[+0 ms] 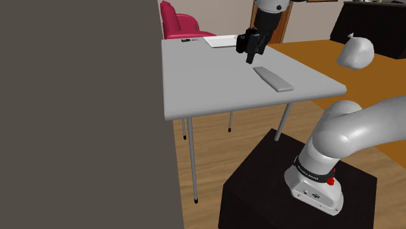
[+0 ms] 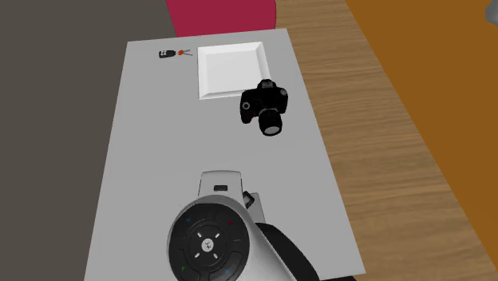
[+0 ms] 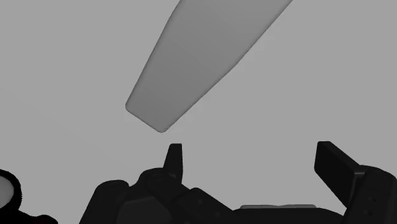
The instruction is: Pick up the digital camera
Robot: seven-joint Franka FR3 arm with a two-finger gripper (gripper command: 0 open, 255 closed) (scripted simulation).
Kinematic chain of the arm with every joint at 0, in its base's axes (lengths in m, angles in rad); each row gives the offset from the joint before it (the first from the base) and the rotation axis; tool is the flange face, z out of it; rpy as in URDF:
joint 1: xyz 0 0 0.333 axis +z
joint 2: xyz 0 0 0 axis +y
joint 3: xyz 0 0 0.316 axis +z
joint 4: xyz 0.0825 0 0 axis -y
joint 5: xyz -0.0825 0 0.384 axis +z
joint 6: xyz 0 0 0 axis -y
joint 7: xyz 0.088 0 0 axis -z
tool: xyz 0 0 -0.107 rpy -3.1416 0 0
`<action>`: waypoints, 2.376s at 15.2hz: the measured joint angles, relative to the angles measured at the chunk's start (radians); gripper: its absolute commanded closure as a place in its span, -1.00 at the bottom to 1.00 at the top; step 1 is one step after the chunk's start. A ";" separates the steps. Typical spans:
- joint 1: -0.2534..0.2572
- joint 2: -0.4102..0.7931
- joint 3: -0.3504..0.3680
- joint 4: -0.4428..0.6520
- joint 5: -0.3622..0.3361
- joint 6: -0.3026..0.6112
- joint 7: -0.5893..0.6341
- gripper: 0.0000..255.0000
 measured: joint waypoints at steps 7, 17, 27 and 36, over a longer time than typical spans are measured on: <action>-0.057 0.111 -0.058 0.049 -0.041 0.093 0.004 -1.00; -0.152 0.334 -0.175 0.214 -0.087 0.222 0.014 -1.00; -0.221 0.552 -0.292 0.398 -0.072 0.317 0.010 -1.00; -0.227 0.549 -0.300 0.306 -0.078 0.411 0.019 1.00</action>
